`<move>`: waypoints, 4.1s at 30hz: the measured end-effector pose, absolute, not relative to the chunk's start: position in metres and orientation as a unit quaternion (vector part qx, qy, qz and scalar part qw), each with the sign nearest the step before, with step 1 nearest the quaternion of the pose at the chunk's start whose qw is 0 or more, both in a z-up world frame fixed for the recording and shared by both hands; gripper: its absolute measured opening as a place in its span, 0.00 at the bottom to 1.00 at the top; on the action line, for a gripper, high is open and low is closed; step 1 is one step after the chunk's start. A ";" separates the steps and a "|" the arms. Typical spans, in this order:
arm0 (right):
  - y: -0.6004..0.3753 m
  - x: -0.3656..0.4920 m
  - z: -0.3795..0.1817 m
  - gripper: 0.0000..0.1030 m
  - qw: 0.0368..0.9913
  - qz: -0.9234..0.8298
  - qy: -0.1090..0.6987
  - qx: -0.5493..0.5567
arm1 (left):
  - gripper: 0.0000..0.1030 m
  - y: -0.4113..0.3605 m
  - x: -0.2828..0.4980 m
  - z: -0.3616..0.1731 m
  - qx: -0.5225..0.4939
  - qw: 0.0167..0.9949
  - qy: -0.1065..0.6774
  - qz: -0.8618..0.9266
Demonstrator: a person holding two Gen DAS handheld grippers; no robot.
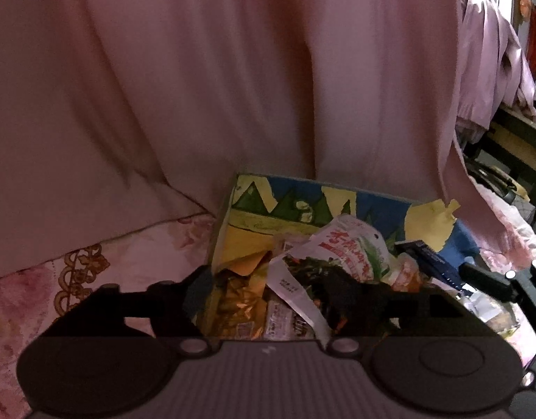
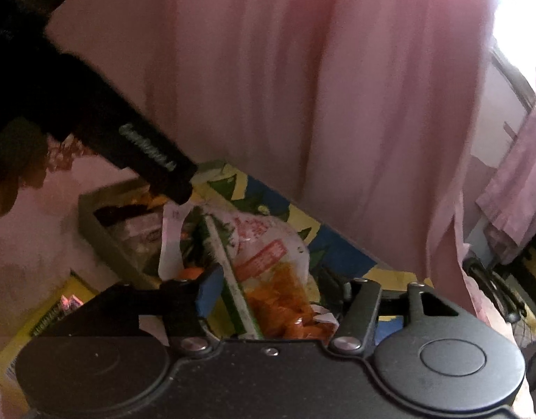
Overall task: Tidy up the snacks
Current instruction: 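Withdraw both tools from the tray, then reach the left tool toward the yellow bar while the right tool approaches the dark candy, then grasp the yellow bar with the left tool while the right tool grasps the dark candy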
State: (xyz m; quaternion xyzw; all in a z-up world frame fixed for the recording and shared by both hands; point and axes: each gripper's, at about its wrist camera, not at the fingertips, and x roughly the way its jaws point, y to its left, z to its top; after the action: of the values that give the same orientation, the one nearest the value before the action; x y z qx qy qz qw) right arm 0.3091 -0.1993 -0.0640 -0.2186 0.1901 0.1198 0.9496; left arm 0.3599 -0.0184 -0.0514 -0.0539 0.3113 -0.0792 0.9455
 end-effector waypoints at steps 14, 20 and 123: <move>-0.256 0.268 0.008 0.96 0.980 0.112 0.157 -0.049 | 1.00 -0.004 0.297 -0.002 -0.058 0.964 0.252 -0.054; -0.273 0.236 0.033 0.99 0.983 0.123 0.131 -0.030 | 1.00 0.002 0.260 0.009 -0.055 0.968 0.238 -0.051; -0.290 0.284 -0.102 0.78 0.859 0.205 0.460 -0.088 | 0.58 -0.056 0.283 -0.092 0.043 0.872 0.466 -0.144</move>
State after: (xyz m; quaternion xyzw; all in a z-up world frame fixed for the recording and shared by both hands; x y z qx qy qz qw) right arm 0.2839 -0.2904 -0.1025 -0.0880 0.4601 0.2048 0.8594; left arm 0.2833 -0.0557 -0.0917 0.0432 0.4659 -0.1437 0.8720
